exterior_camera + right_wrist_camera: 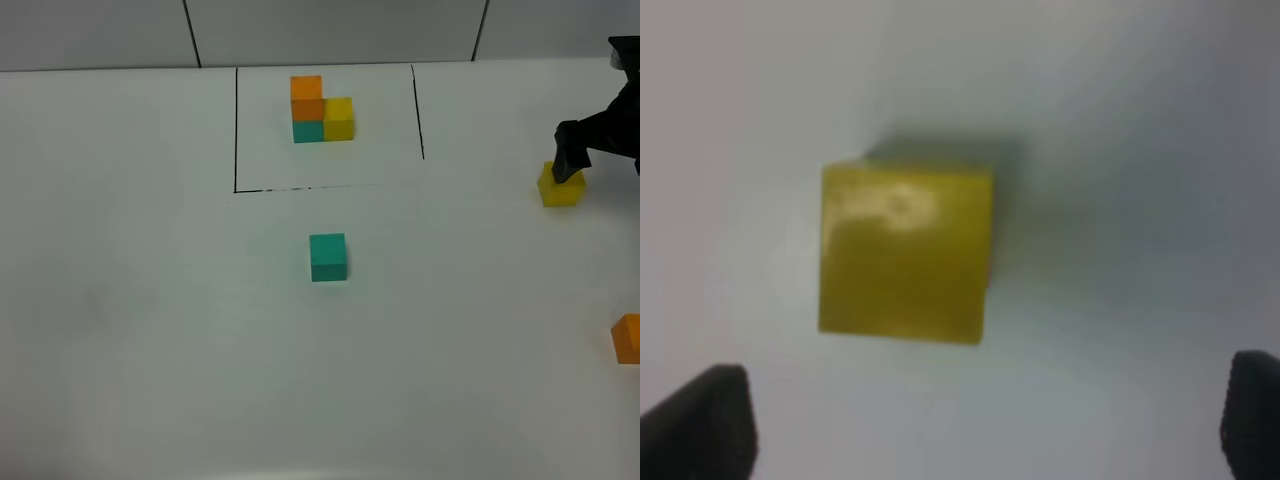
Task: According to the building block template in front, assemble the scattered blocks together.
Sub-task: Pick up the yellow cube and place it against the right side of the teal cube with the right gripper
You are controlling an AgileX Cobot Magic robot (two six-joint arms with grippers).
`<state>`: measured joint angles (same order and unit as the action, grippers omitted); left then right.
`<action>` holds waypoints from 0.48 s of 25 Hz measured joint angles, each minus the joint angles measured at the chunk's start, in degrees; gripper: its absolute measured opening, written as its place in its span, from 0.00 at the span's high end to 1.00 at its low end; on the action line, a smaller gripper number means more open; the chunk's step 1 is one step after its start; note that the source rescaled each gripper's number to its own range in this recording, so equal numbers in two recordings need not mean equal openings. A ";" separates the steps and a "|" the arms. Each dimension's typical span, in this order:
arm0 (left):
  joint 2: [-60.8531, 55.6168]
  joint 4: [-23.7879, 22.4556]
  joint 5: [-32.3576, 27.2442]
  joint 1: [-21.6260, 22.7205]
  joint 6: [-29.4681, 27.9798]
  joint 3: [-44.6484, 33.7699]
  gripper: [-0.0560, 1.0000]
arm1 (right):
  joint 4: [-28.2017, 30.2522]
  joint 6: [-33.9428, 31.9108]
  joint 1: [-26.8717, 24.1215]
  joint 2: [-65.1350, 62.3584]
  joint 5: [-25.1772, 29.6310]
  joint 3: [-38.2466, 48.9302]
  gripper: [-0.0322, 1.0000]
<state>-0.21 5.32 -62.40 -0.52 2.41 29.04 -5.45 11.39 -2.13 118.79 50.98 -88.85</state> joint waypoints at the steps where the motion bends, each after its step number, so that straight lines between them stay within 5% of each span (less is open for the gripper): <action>1: 0.00 0.00 0.00 0.00 0.00 0.00 0.17 | 0.00 0.00 0.00 0.95 0.13 -1.11 0.10; 12: 0.00 0.00 0.00 0.00 0.00 0.00 0.17 | -2.74 0.74 0.04 6.99 0.28 -5.69 0.10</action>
<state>-0.21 5.32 -62.40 -0.52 2.41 29.04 -8.19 12.13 -2.10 125.78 51.26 -94.54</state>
